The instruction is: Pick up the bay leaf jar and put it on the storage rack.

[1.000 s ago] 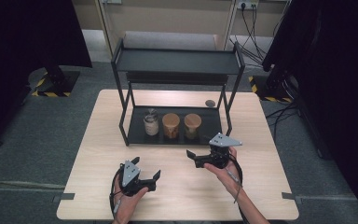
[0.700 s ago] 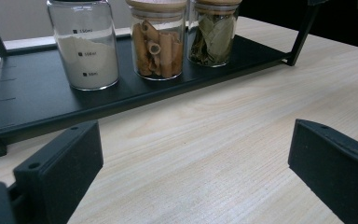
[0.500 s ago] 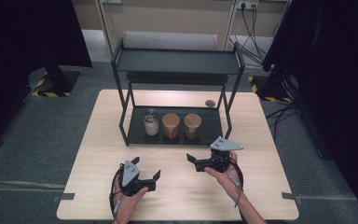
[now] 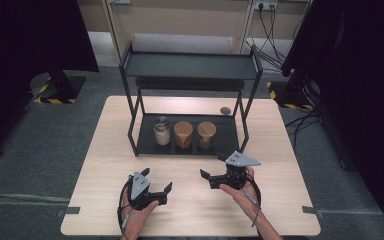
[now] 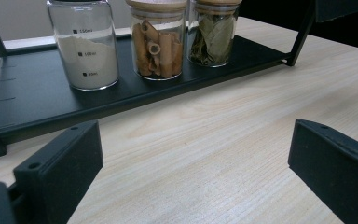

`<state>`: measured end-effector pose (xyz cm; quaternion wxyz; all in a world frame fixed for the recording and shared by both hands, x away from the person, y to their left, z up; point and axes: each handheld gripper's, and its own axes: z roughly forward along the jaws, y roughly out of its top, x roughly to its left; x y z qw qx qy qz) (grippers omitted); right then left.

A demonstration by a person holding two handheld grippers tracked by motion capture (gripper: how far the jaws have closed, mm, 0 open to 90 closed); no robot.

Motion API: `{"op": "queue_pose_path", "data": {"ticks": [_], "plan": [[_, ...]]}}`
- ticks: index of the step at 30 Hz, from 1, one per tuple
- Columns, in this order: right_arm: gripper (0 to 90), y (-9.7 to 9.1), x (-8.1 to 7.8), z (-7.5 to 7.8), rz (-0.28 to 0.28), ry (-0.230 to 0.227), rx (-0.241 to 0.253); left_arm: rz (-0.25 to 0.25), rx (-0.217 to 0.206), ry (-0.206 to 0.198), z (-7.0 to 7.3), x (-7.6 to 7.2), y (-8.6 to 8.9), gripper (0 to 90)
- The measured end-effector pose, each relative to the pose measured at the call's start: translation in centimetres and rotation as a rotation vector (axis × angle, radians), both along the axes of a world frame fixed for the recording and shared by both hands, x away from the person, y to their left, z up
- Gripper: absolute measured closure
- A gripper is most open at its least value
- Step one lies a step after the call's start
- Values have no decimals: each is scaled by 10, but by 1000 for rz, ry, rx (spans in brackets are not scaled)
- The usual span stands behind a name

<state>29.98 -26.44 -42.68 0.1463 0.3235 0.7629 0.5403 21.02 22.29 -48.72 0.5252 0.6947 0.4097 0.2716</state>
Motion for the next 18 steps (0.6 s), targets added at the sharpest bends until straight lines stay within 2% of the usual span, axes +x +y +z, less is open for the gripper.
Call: {"op": "queue_pose_path", "data": {"ticks": [18], "plan": [[63,-5,-8,-9,5,16,-2,-1,0,1,0,0,0,26]]}}
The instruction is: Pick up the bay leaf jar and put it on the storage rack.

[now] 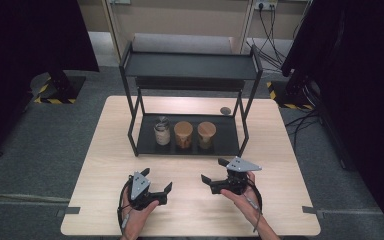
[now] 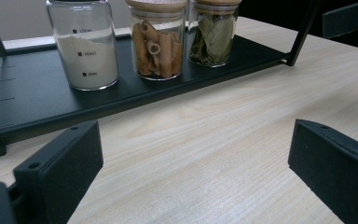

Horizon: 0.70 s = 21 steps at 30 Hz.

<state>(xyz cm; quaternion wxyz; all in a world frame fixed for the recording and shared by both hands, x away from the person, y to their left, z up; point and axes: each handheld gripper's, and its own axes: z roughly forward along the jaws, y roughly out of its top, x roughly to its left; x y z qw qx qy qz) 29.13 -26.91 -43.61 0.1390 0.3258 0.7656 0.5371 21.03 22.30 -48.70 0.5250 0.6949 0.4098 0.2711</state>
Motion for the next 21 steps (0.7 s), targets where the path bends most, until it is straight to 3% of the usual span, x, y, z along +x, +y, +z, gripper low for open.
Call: {"op": "queue_pose_path", "data": {"ticks": [21], "plan": [[62,-7,-9,-6,5,6,3,0,-1,1,0,0,0,25]]}}
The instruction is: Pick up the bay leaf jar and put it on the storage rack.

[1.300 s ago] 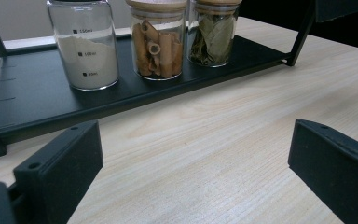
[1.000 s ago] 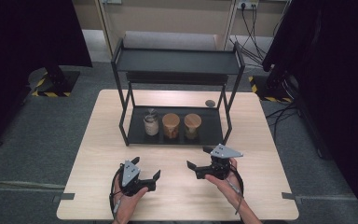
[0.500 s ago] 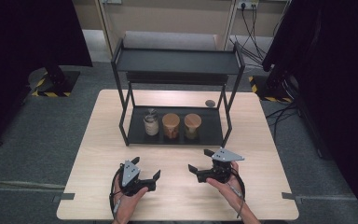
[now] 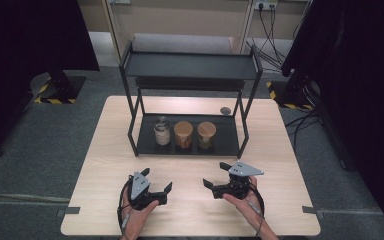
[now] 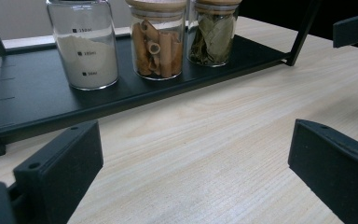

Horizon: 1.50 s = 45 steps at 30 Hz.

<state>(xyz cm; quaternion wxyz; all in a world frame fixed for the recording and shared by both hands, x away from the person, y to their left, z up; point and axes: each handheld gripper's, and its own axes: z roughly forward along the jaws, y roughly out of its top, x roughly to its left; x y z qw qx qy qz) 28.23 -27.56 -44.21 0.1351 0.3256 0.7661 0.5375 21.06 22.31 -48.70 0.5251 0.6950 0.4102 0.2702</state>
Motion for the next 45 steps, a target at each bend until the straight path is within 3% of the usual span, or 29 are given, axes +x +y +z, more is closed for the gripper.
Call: {"op": "queue_pose_path", "data": {"ticks": [45], "plan": [[61,-6,-8,-3,1,5,1,0,0,1,0,0,0,26]]}}
